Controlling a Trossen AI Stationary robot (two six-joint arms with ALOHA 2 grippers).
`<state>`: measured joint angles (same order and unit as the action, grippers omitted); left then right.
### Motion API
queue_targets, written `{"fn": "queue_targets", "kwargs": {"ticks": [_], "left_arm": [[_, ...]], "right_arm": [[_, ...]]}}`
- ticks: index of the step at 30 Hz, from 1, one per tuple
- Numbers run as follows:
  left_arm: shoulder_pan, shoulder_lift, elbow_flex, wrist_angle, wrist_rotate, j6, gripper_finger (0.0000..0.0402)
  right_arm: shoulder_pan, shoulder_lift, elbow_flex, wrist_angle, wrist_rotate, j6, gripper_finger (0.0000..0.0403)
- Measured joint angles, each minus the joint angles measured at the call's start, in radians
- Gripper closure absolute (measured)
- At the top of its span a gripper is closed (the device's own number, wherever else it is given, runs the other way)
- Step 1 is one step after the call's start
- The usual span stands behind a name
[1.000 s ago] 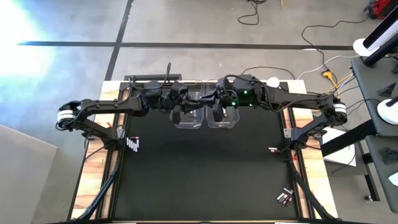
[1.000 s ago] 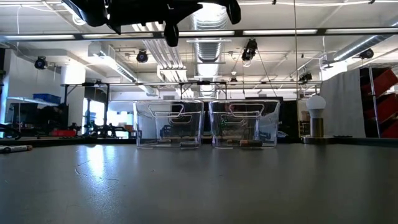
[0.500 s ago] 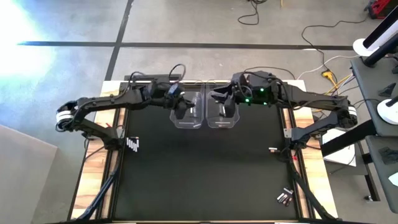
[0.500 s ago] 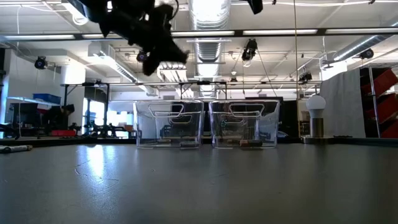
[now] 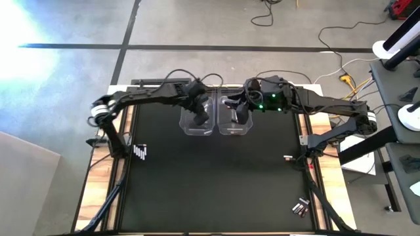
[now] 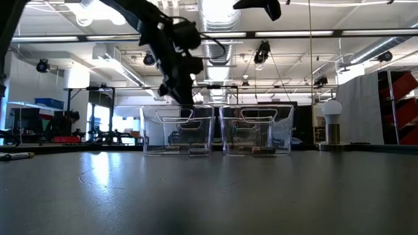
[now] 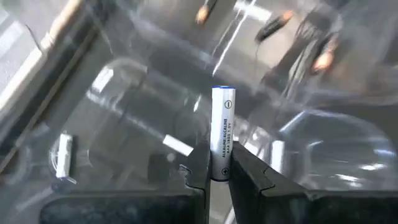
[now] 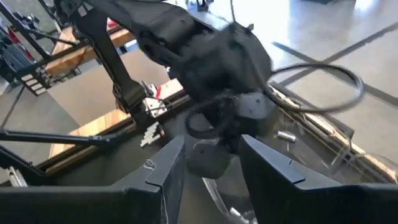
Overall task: Sort batteries
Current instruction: Put the white battery into the left transparent bin
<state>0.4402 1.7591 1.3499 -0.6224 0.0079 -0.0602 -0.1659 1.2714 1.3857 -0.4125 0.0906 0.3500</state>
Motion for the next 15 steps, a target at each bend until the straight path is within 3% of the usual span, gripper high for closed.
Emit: {"fn": "queue_targets", "kwargs": {"ticks": [7, 15], "left_arm": [[0.008, 0.128, 0.038, -0.010, -0.003, -0.002, 0.0382], [0.010, 0.193, 0.030, -0.005, -0.054, 0.054, 0.0382]], "right_arm": [[0.002, 0.000, 0.000, -0.072, 0.000, 0.022, 0.0277], [0.002, 0.000, 0.000, -0.086, 0.000, 0.016, 0.0276]]}}
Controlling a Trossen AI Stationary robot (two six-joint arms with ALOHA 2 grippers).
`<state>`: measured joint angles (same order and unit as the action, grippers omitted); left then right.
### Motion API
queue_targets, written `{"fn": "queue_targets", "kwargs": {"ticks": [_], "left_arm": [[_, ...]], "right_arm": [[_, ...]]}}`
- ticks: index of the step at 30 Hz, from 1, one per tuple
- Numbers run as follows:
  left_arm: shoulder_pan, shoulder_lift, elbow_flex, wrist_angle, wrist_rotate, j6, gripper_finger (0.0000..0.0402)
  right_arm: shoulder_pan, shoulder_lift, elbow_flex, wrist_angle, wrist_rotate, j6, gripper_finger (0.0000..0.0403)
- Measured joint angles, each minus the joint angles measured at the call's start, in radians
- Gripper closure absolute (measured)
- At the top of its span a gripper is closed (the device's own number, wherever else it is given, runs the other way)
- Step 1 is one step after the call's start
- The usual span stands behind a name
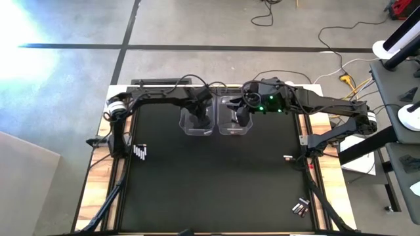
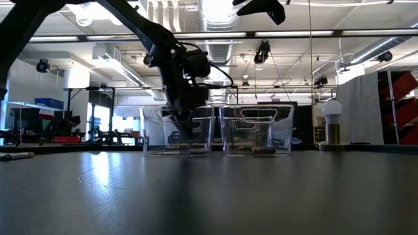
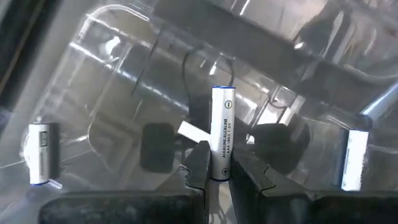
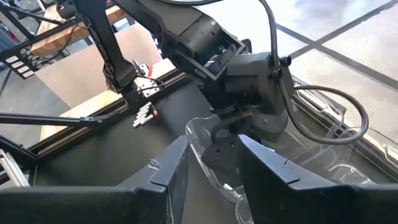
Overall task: Sort batteries
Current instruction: Put the white battery into the left transparent bin
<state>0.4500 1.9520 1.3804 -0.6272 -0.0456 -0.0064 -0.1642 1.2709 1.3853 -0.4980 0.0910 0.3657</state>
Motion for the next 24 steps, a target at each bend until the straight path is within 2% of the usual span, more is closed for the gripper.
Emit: {"fn": "queue_targets", "kwargs": {"ticks": [15, 19, 24], "left_arm": [[0.002, 0.049, -0.001, 0.025, -0.022, -0.032, 0.0372], [0.003, 0.050, -0.001, 0.027, -0.022, -0.041, 0.0355], [0.003, 0.050, 0.000, 0.022, -0.022, -0.047, 0.0330]], "right_arm": [[0.000, 0.000, -0.001, -0.024, 0.017, 0.001, 0.0251], [0.000, -0.016, -0.001, -0.132, 0.017, 0.002, 0.0245], [0.000, -0.057, 0.001, -0.360, 0.030, 0.037, 0.0248]]}}
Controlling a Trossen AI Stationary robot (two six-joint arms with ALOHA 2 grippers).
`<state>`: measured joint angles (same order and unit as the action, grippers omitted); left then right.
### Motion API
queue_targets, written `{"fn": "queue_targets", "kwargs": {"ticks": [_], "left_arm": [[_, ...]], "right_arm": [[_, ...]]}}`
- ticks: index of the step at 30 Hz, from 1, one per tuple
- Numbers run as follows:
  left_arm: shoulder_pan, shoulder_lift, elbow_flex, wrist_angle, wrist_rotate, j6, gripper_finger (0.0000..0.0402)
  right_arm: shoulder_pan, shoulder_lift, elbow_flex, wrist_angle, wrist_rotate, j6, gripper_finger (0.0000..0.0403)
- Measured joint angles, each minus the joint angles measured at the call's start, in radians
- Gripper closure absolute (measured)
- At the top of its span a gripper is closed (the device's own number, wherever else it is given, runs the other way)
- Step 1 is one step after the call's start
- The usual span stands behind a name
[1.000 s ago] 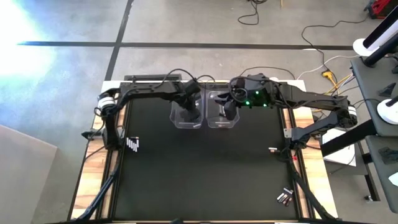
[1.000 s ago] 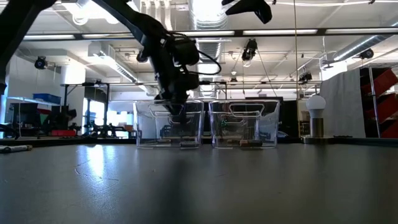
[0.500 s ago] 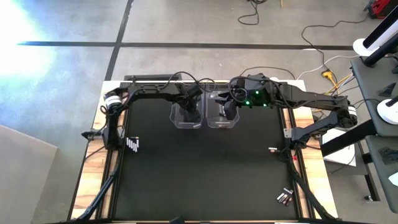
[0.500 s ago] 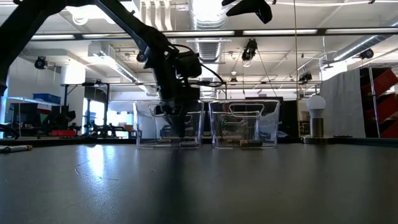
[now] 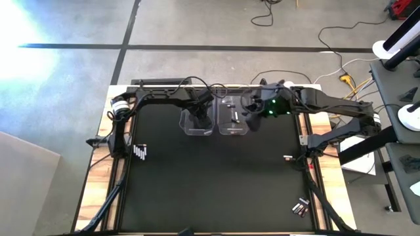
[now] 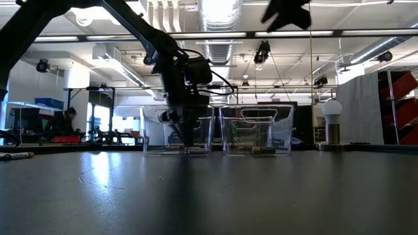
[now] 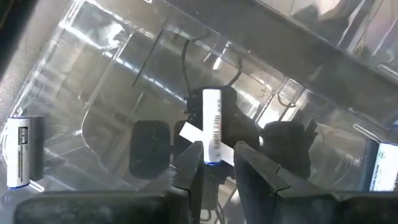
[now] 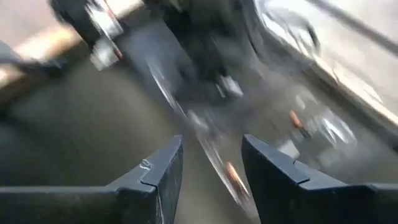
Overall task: Sort batteries
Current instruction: Put the white battery into the left transparent bin
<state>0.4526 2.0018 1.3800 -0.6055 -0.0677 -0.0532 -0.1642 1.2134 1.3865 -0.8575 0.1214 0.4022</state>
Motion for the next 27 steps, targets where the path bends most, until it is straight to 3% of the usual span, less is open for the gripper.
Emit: {"fn": "queue_targets", "kwargs": {"ticks": [6, 10, 13, 16, 20, 23, 27], "left_arm": [[0.000, -0.043, 0.046, -0.065, 0.004, 0.009, 0.0294], [0.000, -0.112, 0.088, -0.052, 0.004, 0.019, 0.0272], [0.001, -0.171, 0.118, -0.014, 0.005, 0.021, 0.0262], [0.001, -0.236, 0.140, 0.022, 0.023, 0.053, 0.0258], [0.000, -0.324, 0.145, 0.037, 0.163, 0.125, 0.0257], [-0.002, -0.376, 0.145, 0.037, 0.230, 0.144, 0.0257], [-0.001, -0.419, 0.144, 0.050, 0.238, 0.142, 0.0257]], "right_arm": [[0.038, -0.016, -0.023, -0.502, 0.005, 0.126, 0.0257], [0.124, -0.018, -0.103, -0.666, -0.070, 0.157, 0.0259], [0.186, -0.020, -0.202, -0.638, -0.090, 0.163, 0.0257], [0.216, -0.020, -0.338, -0.553, -0.178, 0.160, 0.0257], [0.219, -0.019, -0.521, -0.417, -0.293, 0.186, 0.0261], [0.216, -0.008, -0.608, -0.356, -0.308, 0.215, 0.0260], [0.216, 0.031, -0.668, -0.303, -0.290, 0.226, 0.0256]]}}
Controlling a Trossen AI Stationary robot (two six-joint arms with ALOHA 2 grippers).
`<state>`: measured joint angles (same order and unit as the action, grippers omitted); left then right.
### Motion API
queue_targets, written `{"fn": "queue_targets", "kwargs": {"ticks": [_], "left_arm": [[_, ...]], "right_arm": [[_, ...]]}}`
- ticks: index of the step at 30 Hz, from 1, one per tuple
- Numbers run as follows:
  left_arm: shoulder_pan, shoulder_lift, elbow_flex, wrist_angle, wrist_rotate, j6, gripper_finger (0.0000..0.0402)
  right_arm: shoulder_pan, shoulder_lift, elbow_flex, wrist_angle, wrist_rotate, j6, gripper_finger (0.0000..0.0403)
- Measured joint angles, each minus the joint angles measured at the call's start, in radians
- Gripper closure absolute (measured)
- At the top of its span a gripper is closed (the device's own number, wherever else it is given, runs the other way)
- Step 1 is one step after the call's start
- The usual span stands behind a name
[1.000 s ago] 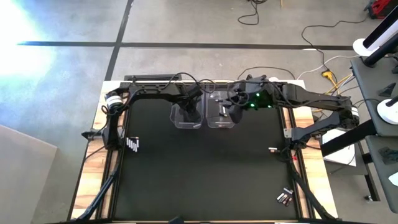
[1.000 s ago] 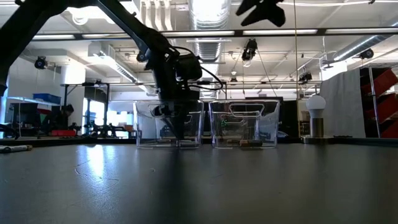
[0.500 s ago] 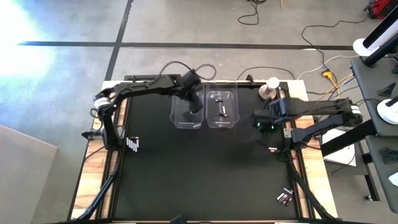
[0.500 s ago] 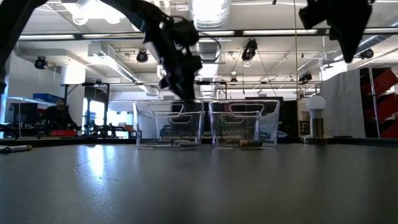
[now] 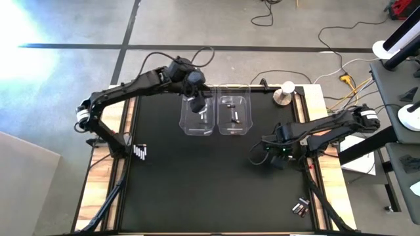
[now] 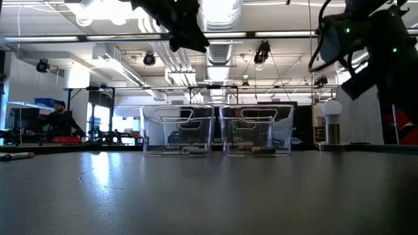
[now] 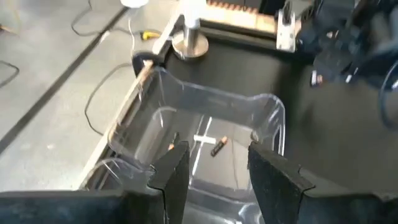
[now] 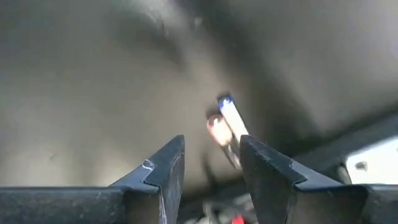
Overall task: Sort batteries
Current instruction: Put the white battery into the left transparent bin
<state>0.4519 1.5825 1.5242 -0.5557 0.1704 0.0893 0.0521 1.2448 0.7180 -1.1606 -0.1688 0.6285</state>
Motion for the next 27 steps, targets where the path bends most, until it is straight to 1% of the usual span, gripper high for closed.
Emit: {"fn": "queue_targets", "kwargs": {"ticks": [2, 5, 10, 14, 22, 27], "left_arm": [[0.000, -0.004, 0.000, 0.014, -0.001, -0.003, 0.0257], [0.000, 0.001, -0.001, 0.016, -0.001, -0.013, 0.0257], [0.000, 0.025, -0.002, 0.013, -0.002, -0.045, 0.0257], [-0.002, 0.036, -0.002, 0.006, -0.002, -0.058, 0.0257], [-0.011, 0.037, -0.002, 0.005, -0.002, -0.061, 0.0257], [-0.013, 0.036, -0.002, 0.005, -0.002, -0.063, 0.0257]], "right_arm": [[0.000, 0.028, -0.024, 0.037, 0.004, -0.011, 0.0255], [0.000, 0.080, -0.049, 0.046, 0.013, -0.038, 0.0257], [0.000, 0.157, -0.065, 0.069, 0.030, -0.060, 0.0270], [0.000, 0.195, -0.082, 0.130, 0.033, -0.066, 0.0283], [0.000, 0.255, -0.088, 0.153, 0.025, -0.112, 0.0324], [0.000, 0.260, -0.089, 0.160, 0.023, -0.117, 0.0357]]}}
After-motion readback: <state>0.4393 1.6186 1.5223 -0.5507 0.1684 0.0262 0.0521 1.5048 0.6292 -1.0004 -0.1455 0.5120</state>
